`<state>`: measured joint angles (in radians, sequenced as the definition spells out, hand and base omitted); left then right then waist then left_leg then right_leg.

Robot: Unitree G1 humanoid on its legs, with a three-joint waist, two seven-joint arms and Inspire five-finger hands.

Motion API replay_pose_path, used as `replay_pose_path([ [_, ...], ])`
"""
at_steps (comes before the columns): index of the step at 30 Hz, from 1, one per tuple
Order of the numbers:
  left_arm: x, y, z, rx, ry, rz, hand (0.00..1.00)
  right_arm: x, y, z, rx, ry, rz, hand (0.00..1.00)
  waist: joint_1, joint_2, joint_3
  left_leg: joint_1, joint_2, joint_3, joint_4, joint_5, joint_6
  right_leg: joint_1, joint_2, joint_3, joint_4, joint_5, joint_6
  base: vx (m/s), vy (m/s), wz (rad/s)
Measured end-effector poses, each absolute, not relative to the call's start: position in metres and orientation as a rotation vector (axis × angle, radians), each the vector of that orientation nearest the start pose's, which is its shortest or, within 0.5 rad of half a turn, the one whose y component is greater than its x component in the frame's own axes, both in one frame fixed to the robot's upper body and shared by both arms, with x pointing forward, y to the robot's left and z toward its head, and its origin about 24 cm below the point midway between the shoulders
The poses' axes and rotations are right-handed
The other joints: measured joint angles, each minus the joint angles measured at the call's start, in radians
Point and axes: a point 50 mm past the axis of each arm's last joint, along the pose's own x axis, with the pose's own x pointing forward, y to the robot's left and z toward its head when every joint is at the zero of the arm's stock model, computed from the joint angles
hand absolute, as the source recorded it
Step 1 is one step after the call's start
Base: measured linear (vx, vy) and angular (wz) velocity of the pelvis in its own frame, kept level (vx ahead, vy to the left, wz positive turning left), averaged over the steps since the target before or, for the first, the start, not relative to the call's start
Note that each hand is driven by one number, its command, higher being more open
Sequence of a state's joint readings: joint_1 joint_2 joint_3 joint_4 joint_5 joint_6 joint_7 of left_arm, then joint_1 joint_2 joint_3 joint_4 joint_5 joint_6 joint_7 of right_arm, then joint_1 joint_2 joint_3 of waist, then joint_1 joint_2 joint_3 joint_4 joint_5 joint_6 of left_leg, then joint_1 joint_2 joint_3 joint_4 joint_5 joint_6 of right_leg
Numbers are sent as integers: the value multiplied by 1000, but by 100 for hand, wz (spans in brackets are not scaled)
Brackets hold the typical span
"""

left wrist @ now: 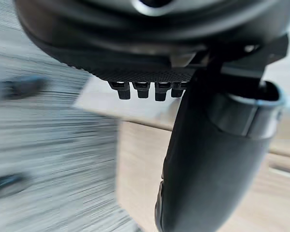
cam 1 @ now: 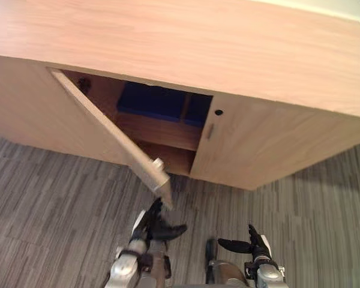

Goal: Walk over to the cabinet, pick up the folder, carry it to the office cabinet, place the folder inside the office cabinet, then close the office cabinet door

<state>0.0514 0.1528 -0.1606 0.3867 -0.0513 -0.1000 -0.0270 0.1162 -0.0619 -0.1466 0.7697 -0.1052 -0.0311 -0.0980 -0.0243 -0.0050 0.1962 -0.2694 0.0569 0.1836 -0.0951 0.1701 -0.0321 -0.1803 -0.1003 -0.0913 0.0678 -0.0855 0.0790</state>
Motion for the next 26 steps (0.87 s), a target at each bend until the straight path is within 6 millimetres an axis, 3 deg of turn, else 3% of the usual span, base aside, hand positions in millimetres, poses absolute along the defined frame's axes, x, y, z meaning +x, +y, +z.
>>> replay_pose_path([
  [2, 238, 167, -39, 179, 310, -76, 100, 135, -207, -131, -144, 853, -254, 100, -11, 0, 1, 5, -3, 5, 0, 8, 2, 4, -5, 1, -7, 23, 1, 124, -5, -14],
  [6, 267, 210, -21, 276, 268, 93, 100, 133, -209, -133, -150, 868, -262, 100, -25, -1, 4, 34, -5, 5, 6, 30, 20, 42, -4, -7, -22, 56, 11, 178, -41, -2],
  [9, 270, 250, -10, 347, 266, 229, 100, 137, -213, -131, -159, 862, -266, 100, -38, -1, 5, 74, -1, 4, 6, 30, 19, 84, 1, -24, -24, 56, 11, 160, -61, 2],
  [13, 263, 262, -11, 372, 280, 257, 100, 141, -221, -128, -152, 846, -287, 100, -40, -1, 5, 116, 1, 7, 6, 28, 16, 124, 1, -25, -24, 56, 11, 54, -25, -3],
  [19, 217, 247, -55, 291, 439, 196, 100, 140, -229, -128, -131, 853, -327, 100, -36, 2, 6, 160, 5, 16, 0, -1, -2, 149, 0, -18, -24, 31, -4, -59, 10, -15],
  [20, 194, 242, -79, 262, 551, 180, 100, 135, -230, -131, -119, 880, -339, 100, -31, 3, 5, 176, 11, 19, -1, -4, -5, 157, 2, -15, -20, 30, -5, -123, 23, -7],
  [22, 176, 241, -96, 249, 644, 177, 100, 131, -231, -133, -115, 896, -347, 100, -27, 3, 4, 188, 13, 22, -1, -14, -13, 167, 3, -14, -21, 19, -9, -100, 17, -4],
  [24, 135, 244, -124, 229, 836, 202, 100, 126, -234, -135, -112, 916, -365, 100, -23, 4, 3, 199, 15, 26, -1, -18, -13, 177, 5, -10, -22, 11, -8, -74, 15, -3],
  [26, 103, 249, -139, 218, 966, 224, 100, 124, -238, -135, -116, 926, -373, 100, -19, 4, 3, 202, 16, 34, -1, -24, -7, 178, 5, 0, -23, 11, -7, -25, 17, -5],
])
